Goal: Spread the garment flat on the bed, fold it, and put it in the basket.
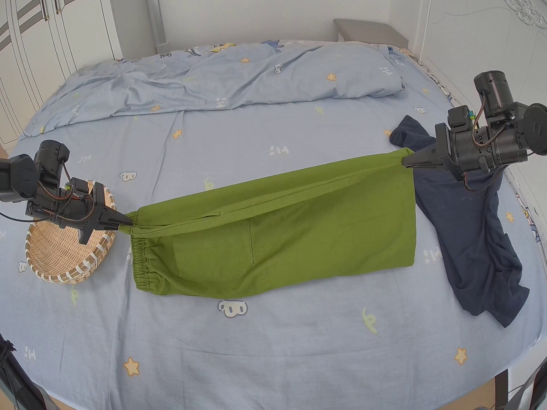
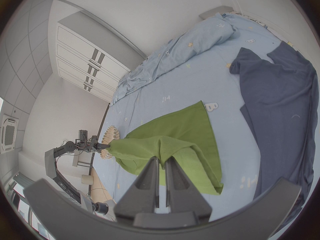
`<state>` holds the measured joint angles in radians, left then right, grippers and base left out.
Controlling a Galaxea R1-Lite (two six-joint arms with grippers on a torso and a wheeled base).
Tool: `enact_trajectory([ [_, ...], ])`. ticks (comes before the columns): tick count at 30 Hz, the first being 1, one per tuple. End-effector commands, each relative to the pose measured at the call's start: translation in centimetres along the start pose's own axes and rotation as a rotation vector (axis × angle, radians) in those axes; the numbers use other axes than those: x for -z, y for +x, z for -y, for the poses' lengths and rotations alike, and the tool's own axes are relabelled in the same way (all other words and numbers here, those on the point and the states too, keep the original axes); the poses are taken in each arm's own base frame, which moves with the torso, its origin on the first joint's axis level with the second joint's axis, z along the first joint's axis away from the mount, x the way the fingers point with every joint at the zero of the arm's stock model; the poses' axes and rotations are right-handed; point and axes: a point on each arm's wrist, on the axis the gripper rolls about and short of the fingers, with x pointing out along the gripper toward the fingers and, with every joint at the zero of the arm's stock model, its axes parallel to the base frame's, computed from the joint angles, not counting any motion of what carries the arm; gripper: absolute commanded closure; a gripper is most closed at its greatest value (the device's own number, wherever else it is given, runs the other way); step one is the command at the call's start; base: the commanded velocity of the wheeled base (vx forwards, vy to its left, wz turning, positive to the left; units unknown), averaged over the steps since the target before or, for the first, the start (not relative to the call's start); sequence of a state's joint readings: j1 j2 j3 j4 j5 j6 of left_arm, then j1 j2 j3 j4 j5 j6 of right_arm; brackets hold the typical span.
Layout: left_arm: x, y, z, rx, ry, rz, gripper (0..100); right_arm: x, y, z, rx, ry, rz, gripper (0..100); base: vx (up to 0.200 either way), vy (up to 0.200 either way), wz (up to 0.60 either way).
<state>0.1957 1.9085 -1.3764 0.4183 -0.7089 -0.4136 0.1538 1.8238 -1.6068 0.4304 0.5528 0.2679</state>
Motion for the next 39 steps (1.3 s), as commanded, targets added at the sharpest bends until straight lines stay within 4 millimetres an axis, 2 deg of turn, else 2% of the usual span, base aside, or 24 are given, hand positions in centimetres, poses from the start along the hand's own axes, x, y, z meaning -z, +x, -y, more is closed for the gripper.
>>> enact_trajectory([
  [1,-0.7,0.4,-0.3,-0.002,-0.003,0.003,100,-0.7,1.2,0.5,-0.002,-0.004,0.001,100,0.000,0.000,0.00],
  [6,-1.5,0.2,-0.3,0.000,0.004,0.026,100,-1.6,1.4,0.4,-0.019,-0.047,0.059,100,0.000,0.000,0.00],
  [13,-2.3,0.2,-0.5,0.001,0.007,0.041,100,-2.0,1.4,0.3,-0.020,-0.043,0.066,100,0.000,0.000,0.00],
  [20,-2.4,0.4,-0.6,0.000,0.005,0.039,100,-1.1,1.4,0.0,-0.012,-0.014,0.005,100,0.000,0.000,0.00],
  [22,-2.4,0.9,-0.9,-0.003,-0.001,0.027,100,0.6,0.4,-1.5,-0.025,-0.019,-0.042,100,0.000,0.000,0.00],
  [34,-2.2,1.2,-0.6,0.000,0.005,0.017,100,4.2,-4.3,-4.8,-0.065,-0.049,-0.043,100,0.000,0.000,0.00],
  [39,-2.0,1.1,-0.4,0.002,0.008,0.016,100,5.9,-7.5,-7.5,-0.119,-0.081,-0.018,100,0.000,0.000,0.00],
])
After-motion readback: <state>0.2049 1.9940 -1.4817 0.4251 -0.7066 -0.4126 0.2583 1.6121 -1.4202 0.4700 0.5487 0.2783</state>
